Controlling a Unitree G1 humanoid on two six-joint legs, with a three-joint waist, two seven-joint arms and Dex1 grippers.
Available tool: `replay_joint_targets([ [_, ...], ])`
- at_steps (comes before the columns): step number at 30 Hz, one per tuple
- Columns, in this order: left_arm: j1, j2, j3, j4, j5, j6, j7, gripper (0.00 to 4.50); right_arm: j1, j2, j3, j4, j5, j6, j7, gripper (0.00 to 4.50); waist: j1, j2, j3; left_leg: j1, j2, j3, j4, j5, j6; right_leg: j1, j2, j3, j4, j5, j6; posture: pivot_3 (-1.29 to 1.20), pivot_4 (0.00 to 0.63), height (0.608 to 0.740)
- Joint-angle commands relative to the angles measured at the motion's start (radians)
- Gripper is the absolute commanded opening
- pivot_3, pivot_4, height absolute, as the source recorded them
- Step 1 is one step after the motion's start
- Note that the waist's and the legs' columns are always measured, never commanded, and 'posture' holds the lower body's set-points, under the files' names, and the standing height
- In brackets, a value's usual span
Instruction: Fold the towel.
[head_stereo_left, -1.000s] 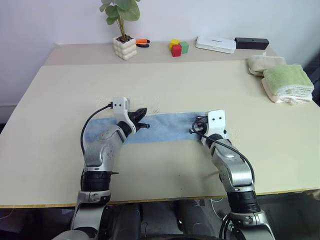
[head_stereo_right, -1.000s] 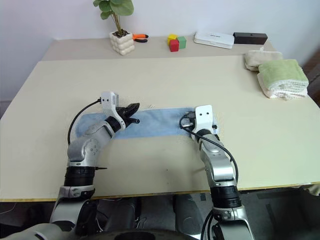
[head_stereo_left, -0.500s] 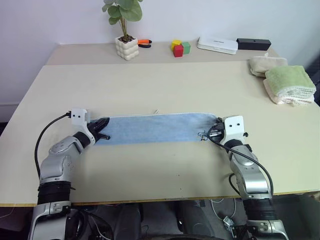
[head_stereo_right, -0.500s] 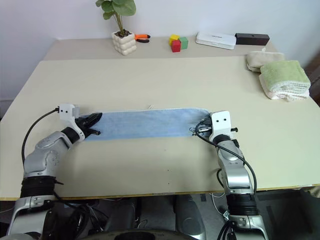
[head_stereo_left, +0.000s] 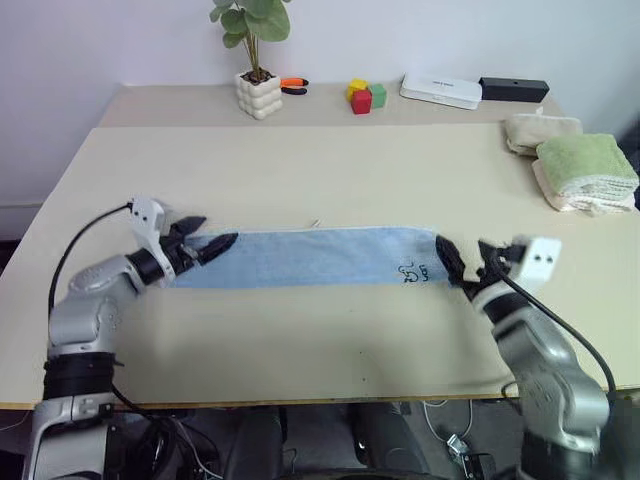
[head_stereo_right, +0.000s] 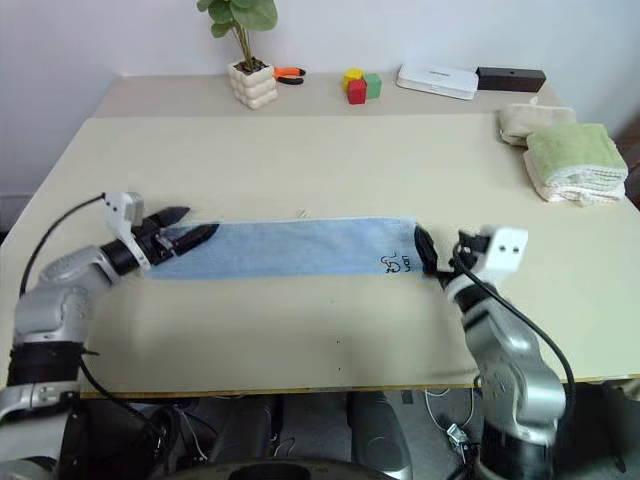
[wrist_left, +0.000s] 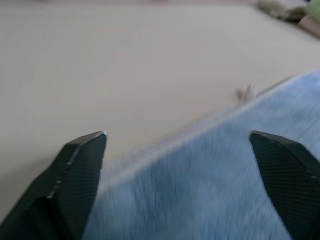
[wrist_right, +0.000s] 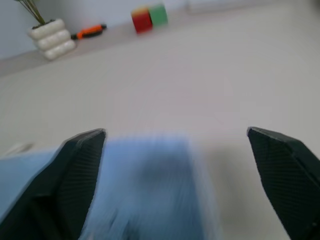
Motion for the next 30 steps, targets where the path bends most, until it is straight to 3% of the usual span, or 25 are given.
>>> replay_joint_targets([
  [1, -0.05, 0.046, -0.009, -0.023, -0.023, 0.014, -0.073, 4.48, 0.054, 0.03, -0.086, -0.169, 0.215, 0.11, -0.139, 4.5, -0.004, 0.0, 0.0, 0.0, 0.0, 0.0, 0.0, 0.0, 0.0, 0.0, 0.0, 0.0, 0.0, 0.0, 0.0, 0.0, 0.15, 0.74],
  [5, -0.094, 0.067, -0.042, -0.014, -0.027, 0.014, -0.149, 4.48, 0.114, 0.039, -0.095, -0.199, 0.341, 0.164, -0.233, 4.5, -0.004, 0.0, 0.0, 0.001, 0.0, 0.0, -0.005, 0.0, 0.0, -0.001, 0.001, 0.0, -0.001, -0.002, -0.003, 0.0, 0.15, 0.74],
  [10, -0.102, 0.09, -0.069, -0.034, -0.014, -0.114, -0.301, 4.48, 0.153, 0.082, -0.022, -0.16, 0.411, 0.176, -0.302, 4.5, -0.004, 0.0, 0.0, 0.001, 0.0, 0.0, -0.007, 0.0, 0.0, -0.001, 0.001, 0.0, -0.004, -0.002, -0.004, 0.0, 0.15, 0.74],
  [16, -0.087, 0.112, -0.049, -0.07, -0.058, -0.082, -0.377, 4.48, 0.091, 0.113, 0.009, -0.073, 0.446, 0.142, -0.369, 4.5, -0.003, 0.0, 0.0, 0.0, 0.001, 0.001, -0.007, 0.0, 0.0, -0.001, 0.001, 0.001, -0.006, -0.002, -0.004, 0.0, 0.15, 0.74],
  [25, -0.009, 0.137, -0.018, -0.166, -0.107, -0.035, -0.353, 4.48, -0.041, 0.169, 0.021, 0.151, 0.405, 0.035, -0.397, 4.5, -0.016, -0.004, -0.003, 0.001, 0.002, 0.001, -0.007, 0.0, 0.0, -0.001, 0.001, 0.001, -0.007, -0.002, -0.005, 0.0, 0.15, 0.74],
  [28, 0.007, 0.134, -0.014, -0.182, -0.111, -0.031, -0.333, 4.5, -0.08, 0.192, 0.033, 0.19, 0.399, 0.006, -0.398, 3.66, -0.018, -0.007, -0.004, 0.001, 0.002, 0.001, -0.007, 0.0, 0.0, 0.0, 0.001, 0.001, -0.007, -0.002, -0.005, 0.0, 0.15, 0.74],
  [30, 0.02, 0.134, -0.013, -0.188, -0.109, -0.035, -0.326, 4.5, -0.111, 0.203, 0.02, 0.224, 0.408, -0.007, -0.419, 2.76, -0.026, -0.007, -0.004, 0.001, 0.002, 0.001, -0.007, 0.0, 0.0, 0.0, 0.001, 0.001, -0.007, -0.002, -0.005, 0.0, 0.15, 0.74],
])
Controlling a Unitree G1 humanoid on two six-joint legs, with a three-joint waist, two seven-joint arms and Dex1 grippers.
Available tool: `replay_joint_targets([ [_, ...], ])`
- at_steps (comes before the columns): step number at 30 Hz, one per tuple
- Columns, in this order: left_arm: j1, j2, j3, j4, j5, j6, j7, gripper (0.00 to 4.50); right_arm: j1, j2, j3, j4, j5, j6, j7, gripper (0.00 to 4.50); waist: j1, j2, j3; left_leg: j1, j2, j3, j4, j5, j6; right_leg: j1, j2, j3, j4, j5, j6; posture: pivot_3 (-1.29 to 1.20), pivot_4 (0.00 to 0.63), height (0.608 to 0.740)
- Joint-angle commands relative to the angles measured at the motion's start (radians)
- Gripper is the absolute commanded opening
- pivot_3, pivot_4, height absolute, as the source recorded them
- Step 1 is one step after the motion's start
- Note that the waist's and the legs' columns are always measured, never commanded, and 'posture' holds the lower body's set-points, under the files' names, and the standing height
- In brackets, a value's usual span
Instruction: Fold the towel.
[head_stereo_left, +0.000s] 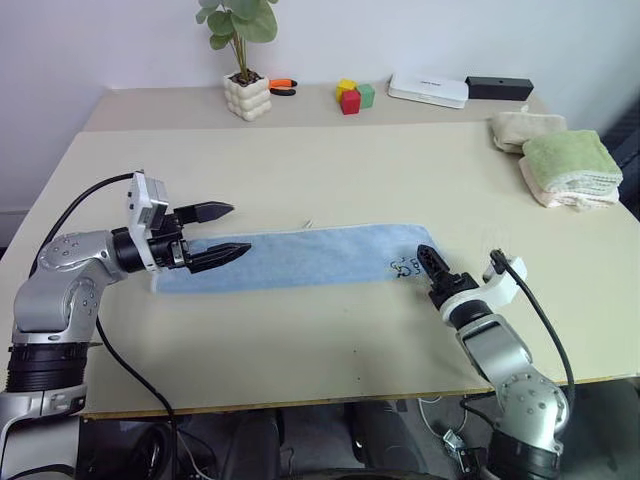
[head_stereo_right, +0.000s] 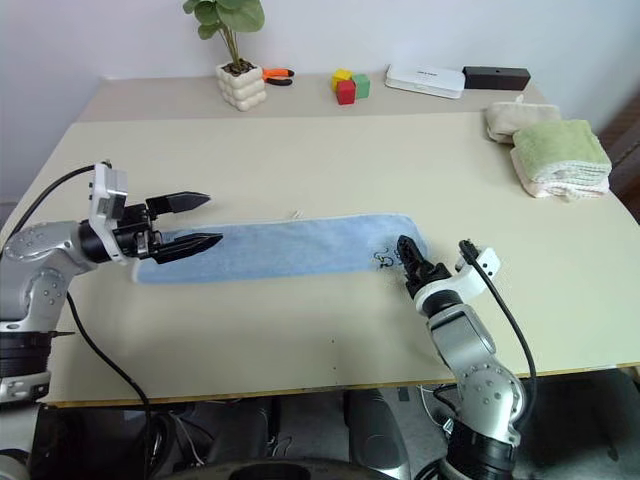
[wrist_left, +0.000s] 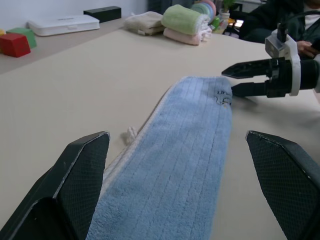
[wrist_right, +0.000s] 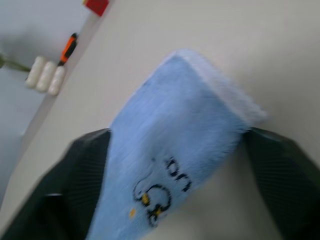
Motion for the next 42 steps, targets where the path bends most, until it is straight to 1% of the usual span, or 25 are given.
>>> replay_joint_targets([
  [1, 0.009, 0.01, 0.03, -0.037, -0.021, -0.001, 0.014, 4.5, -0.031, 0.021, 0.001, 0.079, 0.0, -0.008, -0.037, 2.18, -0.007, 0.0, 0.0, 0.0, 0.0, 0.0, 0.0, 0.0, 0.0, 0.0, 0.0, 0.0, 0.0, 0.0, 0.0, 0.0, 0.15, 0.74],
  [4, 0.008, 0.005, 0.031, -0.038, -0.022, -0.002, 0.023, 4.5, -0.039, 0.006, -0.007, 0.085, -0.001, -0.017, -0.045, 0.55, -0.007, 0.0, 0.0, 0.0, 0.001, 0.0, -0.001, 0.0, 0.0, 0.0, 0.001, 0.0, 0.0, 0.0, 0.0, 0.0, 0.15, 0.74],
  [5, 0.006, 0.002, 0.031, -0.035, -0.021, -0.004, 0.027, 4.5, -0.042, 0.003, -0.013, 0.09, 0.001, -0.021, -0.05, 0.11, -0.006, -0.001, -0.001, 0.0, 0.001, 0.0, -0.001, 0.0, 0.0, 0.0, 0.001, 0.0, 0.0, 0.0, 0.0, 0.0, 0.15, 0.74],
  [6, 0.004, 0.0, 0.03, -0.032, -0.021, -0.004, 0.029, 4.5, -0.046, 0.002, -0.021, 0.094, 0.004, -0.027, -0.056, 0.05, -0.005, -0.003, -0.002, 0.0, 0.001, 0.0, -0.001, 0.0, 0.0, 0.0, 0.001, 0.0, 0.0, 0.0, 0.0, 0.0, 0.15, 0.74],
  [11, 0.004, -0.009, 0.02, -0.019, -0.014, -0.016, 0.029, 4.5, -0.078, -0.02, -0.055, 0.092, 0.017, -0.044, -0.089, 0.05, -0.003, -0.003, -0.002, 0.0, 0.001, 0.0, 0.0, 0.0, 0.0, 0.001, 0.0, 0.0, -0.003, 0.0, 0.0, 0.0, 0.15, 0.74],
  [16, -0.02, -0.026, 0.021, 0.013, -0.006, -0.034, 0.041, 4.5, -0.033, -0.09, -0.088, 0.034, 0.053, -0.024, -0.105, 0.05, 0.016, -0.002, -0.001, -0.001, 0.0, 0.0, -0.001, 0.0, 0.0, 0.001, -0.001, 0.0, -0.005, 0.0, 0.0, 0.0, 0.15, 0.74],
  [19, -0.056, -0.028, 0.028, 0.06, -0.021, -0.02, 0.035, 4.5, 0.047, -0.197, -0.117, -0.04, 0.105, 0.031, -0.076, 0.05, 0.032, -0.001, 0.0, -0.002, 0.0, 0.0, -0.001, 0.0, 0.0, 0.001, -0.001, 0.0, -0.005, 0.0, 0.0, 0.0, 0.15, 0.74],
  [21, -0.06, -0.033, 0.02, 0.079, -0.011, -0.036, 0.024, 4.5, 0.066, -0.256, -0.154, -0.063, 0.14, 0.029, -0.082, 0.05, 0.034, 0.0, 0.0, -0.003, -0.001, 0.0, -0.001, 0.0, 0.0, 0.0, -0.001, 0.0, -0.006, 0.0, 0.0, 0.0, 0.15, 0.74],
  [24, -0.054, -0.046, 0.015, 0.087, -0.006, -0.045, 0.024, 4.5, 0.06, -0.302, -0.185, -0.077, 0.176, 0.019, -0.109, 0.05, 0.025, 0.001, 0.001, -0.003, -0.001, 0.001, -0.001, 0.0, 0.0, 0.0, -0.001, 0.0, -0.006, 0.0, 0.0, 0.0, 0.15, 0.74],
  [26, -0.048, -0.053, 0.014, 0.084, -0.006, -0.049, 0.025, 4.5, 0.049, -0.31, -0.184, -0.098, 0.164, 0.005, -0.131, 0.05, 0.016, 0.002, 0.001, -0.002, -0.001, 0.001, -0.001, 0.0, 0.0, 0.0, -0.001, 0.0, -0.005, 0.0, 0.0, 0.0, 0.15, 0.74],
  [29, -0.04, -0.057, 0.011, 0.068, -0.006, -0.052, 0.025, 4.5, 0.027, -0.364, -0.104, -0.15, 0.098, 0.021, -0.071, 0.05, 0.013, 0.004, 0.002, -0.001, 0.0, 0.001, -0.002, 0.0, 0.0, 0.0, 0.0, 0.001, -0.005, 0.0, 0.0, 0.0, 0.15, 0.74],
  [31, -0.041, -0.054, 0.007, 0.06, -0.006, -0.055, 0.02, 4.5, 0.014, -0.428, -0.005, -0.191, -0.007, 0.019, 0.014, 0.05, 0.014, 0.004, 0.003, -0.002, 0.0, 0.001, -0.002, 0.0, 0.0, -0.001, 0.0, 0.001, -0.005, 0.0, 0.0, 0.0, 0.15, 0.74],
  [32, -0.045, -0.051, 0.009, 0.062, -0.007, -0.053, 0.018, 4.5, 0.001, -0.481, 0.063, -0.218, -0.075, 0.01, 0.083, 0.05, 0.015, 0.004, 0.003, -0.002, 0.0, 0.001, -0.002, 0.0, 0.0, -0.001, 0.0, 0.001, -0.005, 0.0, 0.0, 0.0, 0.15, 0.74],
  [36, -0.05, -0.043, 0.019, 0.066, -0.008, -0.049, 0.018, 4.5, -0.029, -0.623, 0.247, -0.277, -0.261, -0.038, 0.291, 0.05, 0.02, 0.004, 0.003, -0.002, 0.0, 0.001, -0.002, 0.0, 0.0, -0.001, 0.0, 0.001, -0.005, 0.0, 0.0, 0.0, 0.15, 0.74],
  [37, -0.044, -0.039, 0.023, 0.065, -0.007, -0.052, 0.017, 4.5, -0.048, -0.647, 0.291, -0.286, -0.281, -0.048, 0.36, 0.05, 0.022, 0.004, 0.003, -0.002, 0.0, 0.001, -0.001, 0.0, 0.0, -0.001, 0.0, 0.001, -0.005, 0.0, 0.0, 0.0, 0.15, 0.74],
  [40, -0.039, -0.036, 0.034, 0.065, -0.006, -0.055, 0.027, 4.5, -0.118, -0.688, 0.404, -0.261, -0.353, -0.084, 0.528, 0.05, 0.021, 0.004, 0.003, -0.003, -0.001, 0.001, -0.001, 0.0, 0.0, 0.0, 0.0, 0.0, -0.006, 0.0, 0.0, 0.0, 0.15, 0.74],
  [42, -0.041, -0.03, 0.039, 0.059, -0.013, -0.045, 0.028, 4.5, -0.152, -0.675, 0.455, -0.224, -0.393, -0.098, 0.587, 0.05, 0.021, 0.003, 0.003, -0.003, -0.001, 0.001, -0.001, 0.0, 0.0, 0.0, 0.0, 0.0, -0.006, 0.0, 0.0, 0.0, 0.15, 0.74],
])
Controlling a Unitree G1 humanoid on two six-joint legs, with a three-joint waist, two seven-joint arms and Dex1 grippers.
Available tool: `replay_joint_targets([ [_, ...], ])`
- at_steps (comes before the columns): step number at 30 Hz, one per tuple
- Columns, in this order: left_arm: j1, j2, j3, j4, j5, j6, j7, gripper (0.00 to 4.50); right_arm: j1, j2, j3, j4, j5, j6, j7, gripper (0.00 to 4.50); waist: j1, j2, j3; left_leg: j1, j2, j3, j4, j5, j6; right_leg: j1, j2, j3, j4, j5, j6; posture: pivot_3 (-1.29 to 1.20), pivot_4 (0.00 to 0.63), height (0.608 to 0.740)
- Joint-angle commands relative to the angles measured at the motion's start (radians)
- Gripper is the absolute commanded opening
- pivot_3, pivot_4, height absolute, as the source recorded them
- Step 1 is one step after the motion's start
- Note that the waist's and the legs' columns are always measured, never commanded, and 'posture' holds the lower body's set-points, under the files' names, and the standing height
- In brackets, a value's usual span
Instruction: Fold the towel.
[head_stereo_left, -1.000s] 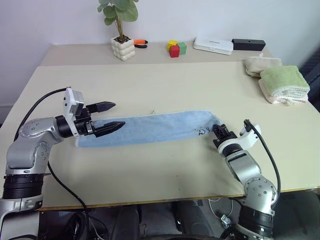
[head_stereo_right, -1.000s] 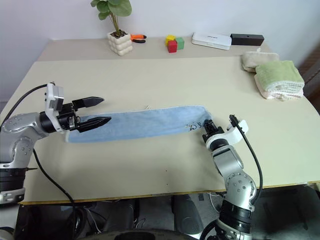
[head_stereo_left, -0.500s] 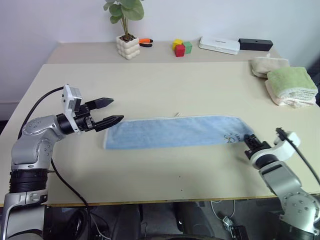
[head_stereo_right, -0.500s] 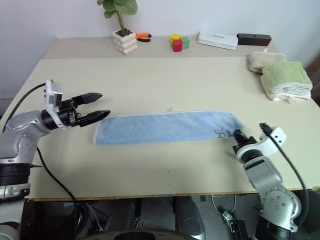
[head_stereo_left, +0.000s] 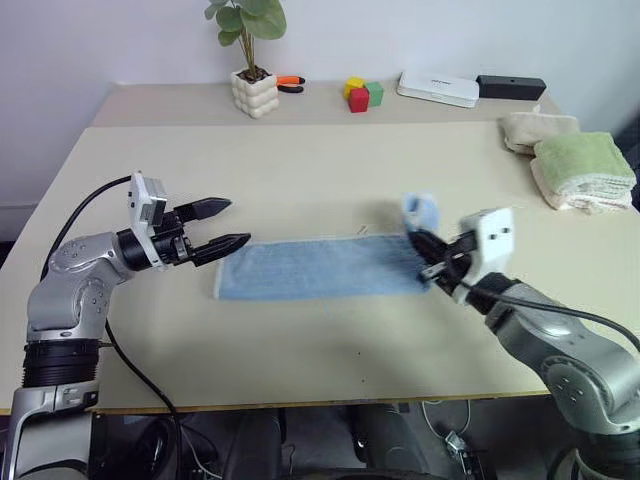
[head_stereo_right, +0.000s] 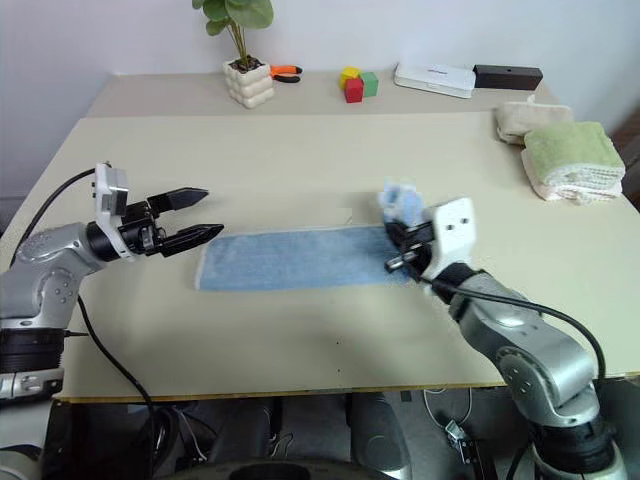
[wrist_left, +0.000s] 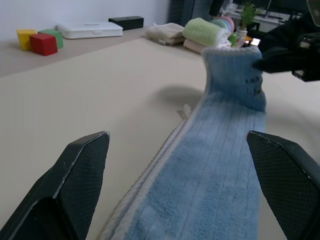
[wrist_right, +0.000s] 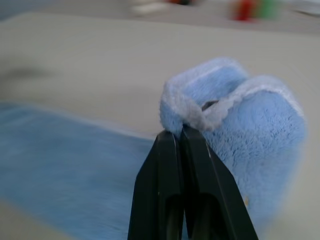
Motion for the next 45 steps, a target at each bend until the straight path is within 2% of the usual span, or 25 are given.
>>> replay_joint_targets([
  [1, -0.007, 0.025, 0.033, -0.037, -0.019, -0.001, 0.003, 4.5, -0.053, 0.018, 0.069, 0.031, -0.067, -0.042, 0.11, 0.05, 0.0, 0.0, 0.0, 0.0, 0.0, 0.0, 0.0, 0.0, 0.0, 0.0, 0.0, 0.0, 0.0, 0.0, 0.0, 0.0, 0.15, 0.74],
  [6, 0.003, 0.05, 0.037, -0.057, -0.03, 0.026, -0.009, 4.5, -0.101, 0.079, 0.173, 0.134, -0.18, -0.084, 0.203, 0.05, -0.001, 0.0, 0.0, 0.0, 0.0, 0.0, 0.0, 0.0, 0.0, 0.0, 0.0, 0.0, 0.0, 0.001, 0.003, 0.0, 0.15, 0.74],
  [13, 0.012, 0.066, 0.047, -0.075, -0.037, 0.034, 0.003, 4.5, -0.107, 0.099, 0.303, 0.172, -0.337, -0.138, 0.306, 0.05, 0.0, -0.001, 0.0, 0.0, 0.0, 0.0, 0.0, 0.0, 0.0, 0.0, 0.0, 0.0, 0.0, 0.002, 0.003, 0.0, 0.15, 0.74],
  [20, 0.007, 0.06, 0.028, -0.074, -0.033, 0.033, 0.005, 4.5, -0.123, 0.162, 0.306, 0.209, -0.372, -0.142, 0.359, 0.05, -0.001, -0.001, 0.0, 0.0, 0.0, 0.0, 0.0, 0.0, 0.0, 0.0, 0.0, 0.0, 0.001, 0.002, 0.003, 0.0, 0.15, 0.74],
  [24, 0.005, 0.06, 0.023, -0.072, -0.039, 0.044, 0.004, 4.5, -0.1, 0.204, 0.238, 0.182, -0.313, -0.107, 0.366, 1.81, -0.001, -0.001, 0.0, 0.0, 0.0, 0.0, 0.0, 0.0, 0.0, 0.0, 0.0, 0.0, 0.001, 0.002, 0.003, 0.0, 0.15, 0.74],
  [29, -0.001, 0.041, 0.01, -0.072, -0.036, 0.043, 0.007, 4.5, -0.031, 0.136, 0.093, 0.062, -0.107, 0.001, 0.47, 4.31, 0.005, -0.001, 0.0, 0.0, 0.0, 0.0, 0.0, 0.0, 0.0, 0.0, -0.001, -0.001, 0.001, 0.002, 0.003, 0.0, 0.15, 0.74],
  [30, -0.004, 0.04, 0.007, -0.067, -0.033, 0.041, 0.006, 4.5, -0.038, 0.138, 0.06, 0.054, -0.074, 0.014, 0.464, 4.41, 0.005, -0.001, 0.0, 0.0, 0.0, 0.0, 0.0, 0.0, 0.0, 0.0, -0.001, -0.001, 0.001, 0.002, 0.004, 0.0, 0.15, 0.74],
  [32, -0.009, 0.037, 0.004, -0.061, -0.03, 0.039, 0.004, 4.5, -0.068, 0.168, -0.002, 0.067, -0.012, 0.038, 0.426, 4.41, -0.001, -0.001, 0.0, 0.0, 0.0, -0.001, 0.001, 0.0, 0.0, 0.0, 0.0, -0.001, 0.001, 0.002, 0.003, 0.0, 0.15, 0.74],
  [35, -0.015, 0.033, 0.0, -0.06, -0.028, 0.041, 0.005, 4.5, -0.135, 0.232, -0.054, 0.141, -0.028, 0.029, 0.335, 4.41, -0.006, -0.001, 0.0, 0.002, 0.001, -0.001, 0.0, 0.0, 0.0, 0.0, 0.001, -0.001, 0.002, 0.002, 0.003, 0.0, 0.15, 0.74],
  [37, -0.015, 0.033, -0.001, -0.065, -0.03, 0.045, 0.008, 4.5, -0.174, 0.281, -0.062, 0.215, -0.097, -0.022, 0.269, 3.9, -0.003, -0.001, 0.0, 0.002, 0.001, -0.001, 0.0, 0.0, 0.0, 0.0, 0.001, -0.001, 0.003, 0.002, 0.003, 0.0, 0.15, 0.74],
  [39, -0.008, 0.034, -0.001, -0.075, -0.032, 0.049, 0.012, 4.5, -0.181, 0.294, -0.034, 0.257, -0.161, -0.068, 0.263, 3.2, -0.001, -0.001, 0.0, 0.001, 0.0, -0.001, 0.0, 0.0, 0.0, 0.0, 0.001, -0.001, 0.002, 0.002, 0.003, 0.0, 0.15, 0.74],
  [41, 0.014, 0.043, -0.002, -0.091, -0.04, 0.063, 0.003, 4.5, -0.188, 0.314, 0.012, 0.325, -0.262, -0.15, 0.24, 2.26, 0.001, -0.001, 0.0, 0.0, 0.0, -0.001, 0.0, 0.0, 0.0, 0.0, 0.0, -0.001, 0.002, 0.002, 0.004, 0.0, 0.15, 0.74],
  [45, 0.032, 0.053, 0.003, -0.102, -0.049, 0.084, -0.004, 4.5, -0.19, 0.343, 0.08, 0.431, -0.37, -0.268, 0.261, 0.2, -0.002, 0.0, 0.0, 0.0, 0.0, 0.0, 0.0, 0.0, 0.0, -0.001, 0.0, -0.001, 0.002, 0.002, 0.004, 0.0, 0.15, 0.74],
])
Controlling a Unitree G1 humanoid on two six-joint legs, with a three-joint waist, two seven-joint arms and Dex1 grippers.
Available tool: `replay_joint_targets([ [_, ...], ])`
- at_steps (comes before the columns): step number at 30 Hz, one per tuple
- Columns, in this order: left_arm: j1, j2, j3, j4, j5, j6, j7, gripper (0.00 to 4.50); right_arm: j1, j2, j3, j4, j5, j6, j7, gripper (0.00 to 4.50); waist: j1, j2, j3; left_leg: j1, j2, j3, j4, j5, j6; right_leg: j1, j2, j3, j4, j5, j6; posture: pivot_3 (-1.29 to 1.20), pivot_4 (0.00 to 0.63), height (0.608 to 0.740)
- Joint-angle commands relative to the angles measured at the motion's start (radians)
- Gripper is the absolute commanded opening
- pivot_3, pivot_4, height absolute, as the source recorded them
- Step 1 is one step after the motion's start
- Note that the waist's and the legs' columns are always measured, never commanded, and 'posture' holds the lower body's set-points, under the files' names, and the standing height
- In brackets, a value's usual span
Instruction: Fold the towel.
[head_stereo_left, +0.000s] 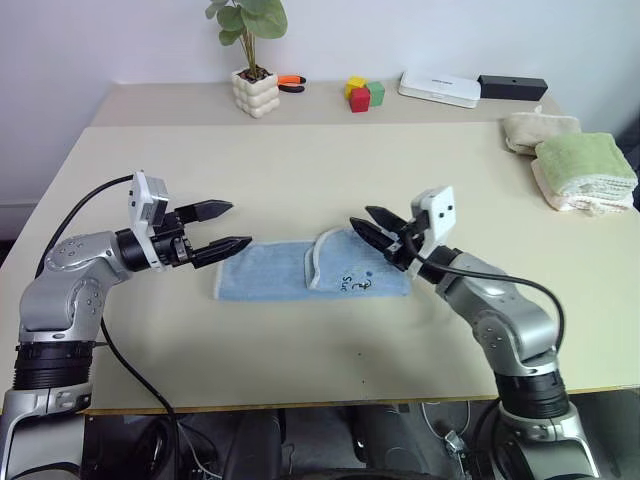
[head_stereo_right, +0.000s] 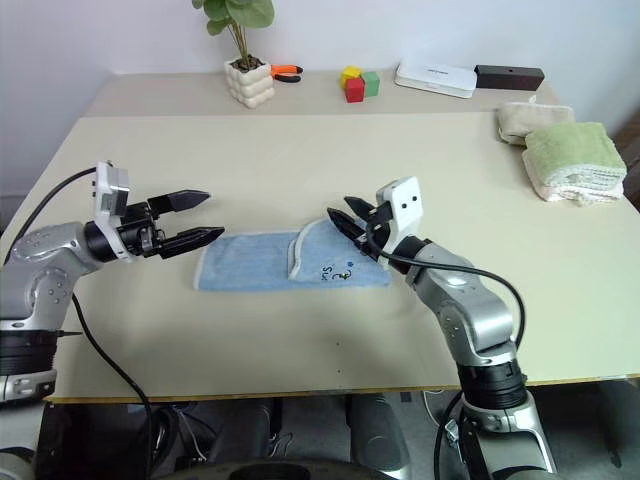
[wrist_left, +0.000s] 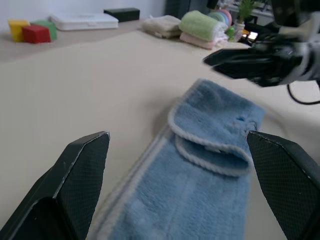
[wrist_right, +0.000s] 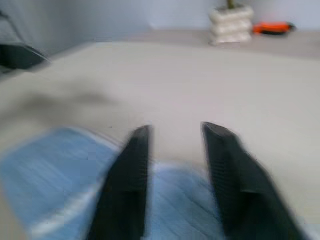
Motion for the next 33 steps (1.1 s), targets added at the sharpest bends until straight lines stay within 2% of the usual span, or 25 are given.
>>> replay_joint_targets([
  [1, 0.0, 0.015, 0.022, -0.042, -0.025, 0.011, -0.003, 4.5, -0.006, 0.015, 0.048, 0.059, -0.092, -0.126, 0.028, 0.04, 0.0, 0.0, 0.0, 0.0, 0.0, 0.0, 0.0, 0.0, 0.0, 0.0, 0.0, 0.0, 0.0, 0.0, 0.0, 0.0, 0.15, 0.74],
  [6, 0.04, 0.002, 0.035, -0.088, -0.046, 0.034, 0.031, 4.5, 0.065, -0.002, 0.148, 0.227, -0.255, -0.28, 0.051, 0.04, 0.0, 0.0, 0.0, 0.0, 0.0, 0.0, 0.0, 0.0, 0.0, 0.0, 0.0, 0.0, 0.0, 0.0, 0.0, 0.0, 0.15, 0.74],
  [8, 0.064, 0.0, 0.039, -0.102, -0.046, 0.034, 0.038, 4.5, 0.077, -0.038, 0.205, 0.28, -0.367, -0.365, 0.047, 0.04, 0.0, 0.0, 0.0, 0.0, 0.0, 0.0, 0.0, 0.0, 0.0, 0.0, 0.0, 0.0, 0.0, 0.0, 0.0, 0.0, 0.15, 0.74],
  [11, 0.098, -0.007, 0.047, -0.127, -0.06, 0.054, 0.054, 4.5, 0.086, -0.025, 0.205, 0.315, -0.398, -0.393, 0.036, 0.04, 0.0, -0.002, -0.001, 0.002, 0.0, 0.0, 0.0, 0.0, 0.0, 0.002, 0.0, 0.0, 0.0, 0.0, 0.0, 0.0, 0.15, 0.74],
  [15, 0.205, -0.049, 0.046, -0.249, -0.16, 0.168, 0.113, 4.5, 0.079, -0.013, 0.202, 0.333, -0.407, -0.451, 0.061, 0.04, 0.0, -0.003, -0.003, 0.003, 0.0, 0.0, 0.001, 0.0, 0.0, 0.004, 0.0, 0.0, 0.0, 0.0, 0.0, 0.0, 0.15, 0.74],
  [18, 0.253, -0.094, 0.105, -0.316, -0.275, 0.27, 0.232, 4.5, 0.083, 0.013, 0.134, 0.247, -0.273, -0.433, 0.13, 0.88, 0.0, -0.003, -0.002, 0.003, 0.0, -0.001, 0.001, 0.0, 0.0, 0.004, 0.0, 0.0, 0.0, 0.0, 0.0, 0.0, 0.15, 0.74],
  [21, 0.255, -0.118, 0.156, -0.354, -0.378, 0.354, 0.346, 4.5, 0.086, 0.025, 0.086, 0.192, -0.204, -0.392, 0.152, 2.22, 0.001, -0.003, -0.002, 0.003, 0.001, -0.002, 0.001, 0.0, 0.0, 0.004, 0.0, -0.001, 0.002, 0.0, 0.0, 0.0, 0.15, 0.74],
  [25, 0.298, -0.145, 0.236, -0.406, -0.55, 0.464, 0.538, 4.5, 0.078, -0.048, 0.047, 0.101, -0.153, -0.345, 0.234, 4.31, 0.001, -0.002, -0.002, 0.003, 0.0, -0.002, 0.001, 0.0, 0.0, 0.004, -0.001, -0.001, 0.001, 0.0, 0.0, 0.0, 0.15, 0.74],
  [28, 0.339, -0.157, 0.281, -0.449, -0.711, 0.514, 0.692, 4.5, 0.072, -0.116, 0.009, 0.035, -0.105, -0.294, 0.295, 4.42, 0.001, -0.002, -0.001, 0.003, 0.0, -0.002, 0.001, 0.0, 0.0, 0.004, -0.001, -0.001, 0.001, 0.0, 0.0, 0.0, 0.15, 0.74],
  [33, 0.41, -0.155, 0.305, -0.473, -0.821, 0.517, 0.872, 4.5, 0.056, -0.263, -0.029, -0.063, -0.024, -0.161, 0.415, 4.42, 0.002, -0.001, -0.001, 0.003, 0.0, -0.002, 0.001, 0.0, 0.0, 0.004, -0.001, -0.001, 0.001, 0.0, 0.0, 0.0, 0.15, 0.74],
])
